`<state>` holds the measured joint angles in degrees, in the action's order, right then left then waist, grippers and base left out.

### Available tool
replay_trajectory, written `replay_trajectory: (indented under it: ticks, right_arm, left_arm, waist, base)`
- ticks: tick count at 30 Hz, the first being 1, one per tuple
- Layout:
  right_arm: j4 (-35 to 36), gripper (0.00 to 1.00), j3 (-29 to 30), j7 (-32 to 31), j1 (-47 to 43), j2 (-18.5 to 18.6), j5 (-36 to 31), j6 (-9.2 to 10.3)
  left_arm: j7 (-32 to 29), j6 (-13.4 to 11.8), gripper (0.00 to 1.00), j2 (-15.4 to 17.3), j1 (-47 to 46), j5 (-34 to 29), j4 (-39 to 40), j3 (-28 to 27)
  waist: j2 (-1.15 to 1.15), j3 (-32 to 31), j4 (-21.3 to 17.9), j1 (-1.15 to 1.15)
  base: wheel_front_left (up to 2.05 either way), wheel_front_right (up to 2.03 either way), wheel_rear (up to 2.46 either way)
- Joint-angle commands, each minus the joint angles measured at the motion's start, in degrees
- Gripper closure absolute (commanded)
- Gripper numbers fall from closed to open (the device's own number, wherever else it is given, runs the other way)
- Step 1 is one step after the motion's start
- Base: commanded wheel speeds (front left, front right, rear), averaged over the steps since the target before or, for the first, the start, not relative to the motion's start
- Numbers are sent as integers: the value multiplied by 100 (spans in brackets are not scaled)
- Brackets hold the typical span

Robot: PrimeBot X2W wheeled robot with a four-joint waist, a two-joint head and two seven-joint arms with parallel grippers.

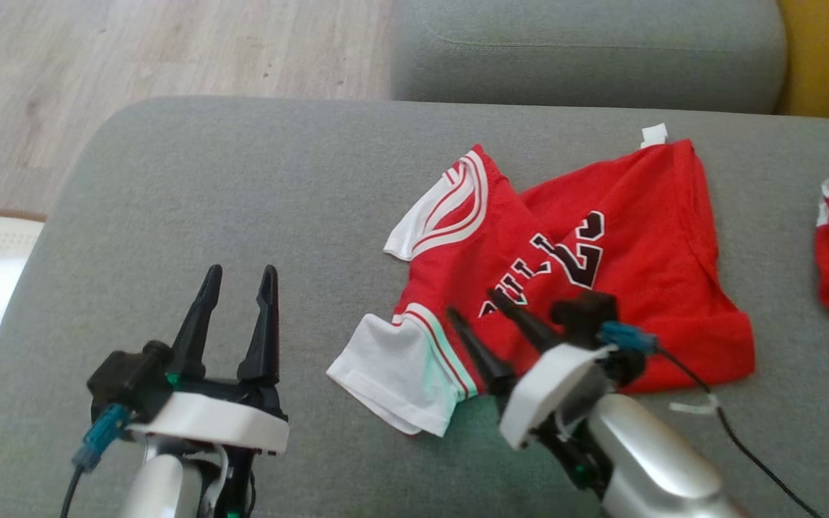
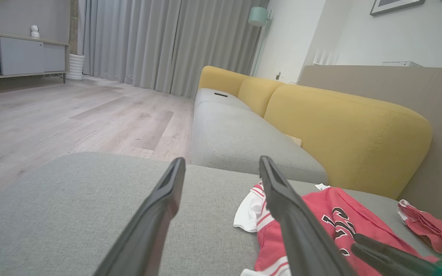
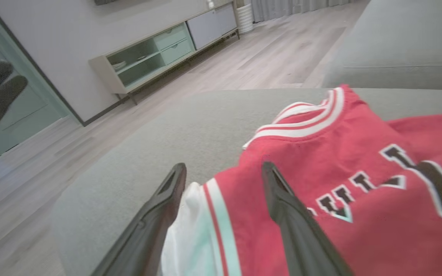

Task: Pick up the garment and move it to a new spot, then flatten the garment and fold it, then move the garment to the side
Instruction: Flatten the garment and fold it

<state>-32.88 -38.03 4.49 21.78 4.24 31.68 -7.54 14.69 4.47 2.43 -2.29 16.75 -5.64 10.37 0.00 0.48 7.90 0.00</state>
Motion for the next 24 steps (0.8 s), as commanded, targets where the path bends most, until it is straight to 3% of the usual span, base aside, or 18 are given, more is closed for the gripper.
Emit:
replay_trajectory:
  ticks: [1, 3, 9, 15, 19, 24]
  right_arm:
    - [230, 0, 241, 115, -69, -3, -191, 5]
    - [286, 0, 441, 153, -142, 53, -297, 5]
    - [760, 0, 1984, 506, -751, 226, -925, 5]
    - [1184, 0, 3445, 731, -1439, 1, -1601, 5]
    - [1314, 0, 3874, 752, -1770, -115, -1778, 5]
    - [1322, 0, 3810, 791, -1857, -133, -1541, 5]
  left_arm:
    - [30, -40, 0, 44, -99, -33, 217, -209]
    - [30, -39, 0, 44, -95, -34, 211, -211]
    - [31, -53, 0, 44, -88, -25, 218, -235]
    - [31, -44, 0, 44, -96, -8, 204, -220]
    - [31, -33, 0, 44, -84, 1, 144, -183]
    - [31, -24, 0, 44, -86, -6, 95, -169]
  waist:
    - [0, -17, -74, 0]
    - [0, -25, -106, 0]
    - [0, 3, -319, 0]
    - [0, 71, -508, 0]
    - [0, 89, -576, 0]
    - [0, 137, -638, 0]
  base:
    - [0, 0, 0]
    - [0, 0, 0]
    - [0, 0, 0]
    - [0, 0, 0]
    - [0, 0, 0]
    - [0, 0, 0]
